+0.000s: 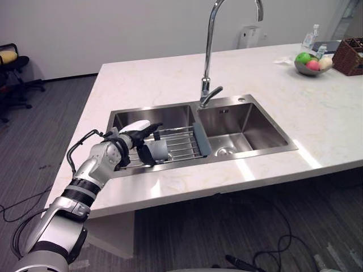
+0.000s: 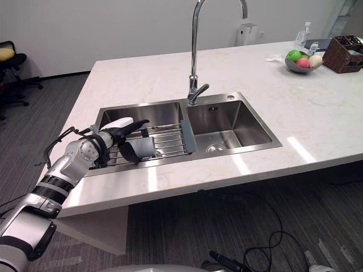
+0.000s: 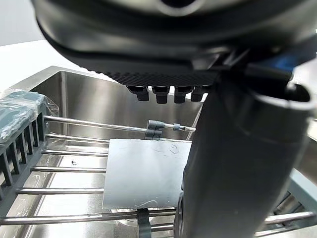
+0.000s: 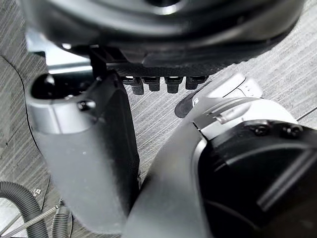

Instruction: Walk over to the sink, pick up the cup, carry it to the dishwasher, place the cup inside the dishwasher, then close the dishwasher door

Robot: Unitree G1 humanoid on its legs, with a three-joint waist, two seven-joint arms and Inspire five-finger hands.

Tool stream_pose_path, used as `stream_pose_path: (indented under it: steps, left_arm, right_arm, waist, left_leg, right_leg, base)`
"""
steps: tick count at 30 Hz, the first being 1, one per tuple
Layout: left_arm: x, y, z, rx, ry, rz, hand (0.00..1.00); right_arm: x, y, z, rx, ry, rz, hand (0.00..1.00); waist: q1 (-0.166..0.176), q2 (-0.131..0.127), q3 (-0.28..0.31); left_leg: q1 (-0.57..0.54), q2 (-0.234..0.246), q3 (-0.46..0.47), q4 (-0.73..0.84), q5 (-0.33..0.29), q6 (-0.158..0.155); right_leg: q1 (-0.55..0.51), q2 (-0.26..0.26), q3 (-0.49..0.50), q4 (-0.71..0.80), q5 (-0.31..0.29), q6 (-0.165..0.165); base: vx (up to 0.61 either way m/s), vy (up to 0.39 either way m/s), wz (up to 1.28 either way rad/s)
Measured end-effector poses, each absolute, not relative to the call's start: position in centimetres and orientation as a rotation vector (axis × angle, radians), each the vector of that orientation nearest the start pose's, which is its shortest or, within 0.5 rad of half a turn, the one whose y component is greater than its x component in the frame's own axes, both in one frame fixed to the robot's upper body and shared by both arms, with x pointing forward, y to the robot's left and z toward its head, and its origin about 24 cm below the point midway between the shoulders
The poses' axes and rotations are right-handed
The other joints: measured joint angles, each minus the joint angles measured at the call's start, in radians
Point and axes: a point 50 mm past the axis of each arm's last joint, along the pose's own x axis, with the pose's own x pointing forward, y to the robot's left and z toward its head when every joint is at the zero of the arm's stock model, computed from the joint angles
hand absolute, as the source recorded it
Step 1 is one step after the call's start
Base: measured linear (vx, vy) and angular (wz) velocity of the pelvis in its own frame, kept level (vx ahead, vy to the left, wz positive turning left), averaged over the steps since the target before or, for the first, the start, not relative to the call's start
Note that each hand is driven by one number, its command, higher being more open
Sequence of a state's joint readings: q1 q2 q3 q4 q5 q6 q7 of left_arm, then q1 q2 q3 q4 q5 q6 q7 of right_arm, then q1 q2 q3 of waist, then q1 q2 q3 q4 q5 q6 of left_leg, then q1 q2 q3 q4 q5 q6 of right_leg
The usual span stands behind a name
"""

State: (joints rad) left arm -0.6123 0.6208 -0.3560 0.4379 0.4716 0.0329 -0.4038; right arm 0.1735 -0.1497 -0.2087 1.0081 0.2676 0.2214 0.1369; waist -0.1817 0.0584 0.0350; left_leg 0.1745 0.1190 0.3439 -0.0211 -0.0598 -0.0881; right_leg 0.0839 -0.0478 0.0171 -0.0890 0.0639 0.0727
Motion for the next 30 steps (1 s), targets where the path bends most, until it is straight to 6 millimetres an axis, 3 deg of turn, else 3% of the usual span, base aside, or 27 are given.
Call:
stream_pose_path:
  steps: [23,24,30]
  left_arm:
    - [36.1,21.2,10.2,1.295,0.276,-0.464,1.0]
    - [36.2,21.3,10.0,1.294,0.291,-0.461,0.0]
    - [36.2,21.7,9.0,1.27,0.376,-0.482,0.0]
  right_arm:
    - [5.2,-22.3,-16.4,0.344,1.306,-0.265,1.0]
    - [5.2,-22.5,-16.4,0.339,1.308,-0.259,1.0]
    - [5.2,-22.8,-16.3,0.317,1.314,-0.249,1.0]
  waist:
    - [-0.029,0.014,-0.002]
    - [-0.029,0.017,-0.004]
    - [-0.03,0.029,-0.013]
  left_leg:
    - [0.0,-0.001,0.021,-0.003,-0.002,-0.002]
    - [0.0,-0.001,0.024,-0.003,-0.002,-0.003]
    - [0.0,0.0,0.029,-0.003,-0.004,-0.006]
  right_leg:
    - [-0.012,0.002,0.018,-0.001,0.004,0.003]
    - [-0.013,0.001,0.021,-0.001,0.005,0.003]
    - [-0.016,0.003,0.028,-0.002,0.009,0.002]
  base:
    - [0.0,-0.003,-0.03]
    - [-0.04,-0.029,-0.06]
    - [-0.05,-0.039,-0.03]
